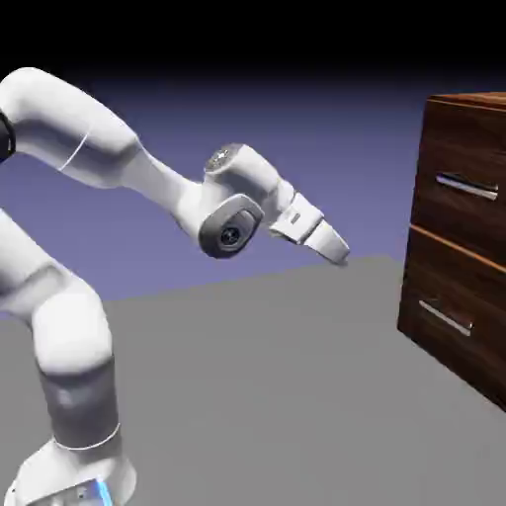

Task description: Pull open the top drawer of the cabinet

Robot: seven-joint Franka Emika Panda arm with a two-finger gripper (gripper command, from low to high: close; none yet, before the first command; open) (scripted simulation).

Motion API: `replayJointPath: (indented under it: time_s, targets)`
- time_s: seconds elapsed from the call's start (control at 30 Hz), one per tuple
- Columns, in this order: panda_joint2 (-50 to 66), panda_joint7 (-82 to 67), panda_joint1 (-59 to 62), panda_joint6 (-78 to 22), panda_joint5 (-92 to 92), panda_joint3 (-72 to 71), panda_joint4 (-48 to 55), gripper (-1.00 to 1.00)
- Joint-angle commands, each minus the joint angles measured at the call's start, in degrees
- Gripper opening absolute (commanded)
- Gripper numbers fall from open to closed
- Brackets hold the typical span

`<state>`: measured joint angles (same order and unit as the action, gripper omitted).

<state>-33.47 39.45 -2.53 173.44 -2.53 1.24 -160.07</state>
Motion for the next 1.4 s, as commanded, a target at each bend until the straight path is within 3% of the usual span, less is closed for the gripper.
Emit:
replayJointPath:
  time_s: [0.0, 1.37]
  targets:
    - [-0.68, -2.5, -1.53, -0.47, -2.1, 1.03, 0.77, 0.0]
    - [-28.34, -104.66, -64.15, -19.7, -88.12, 43.08, 32.31, 0.0]
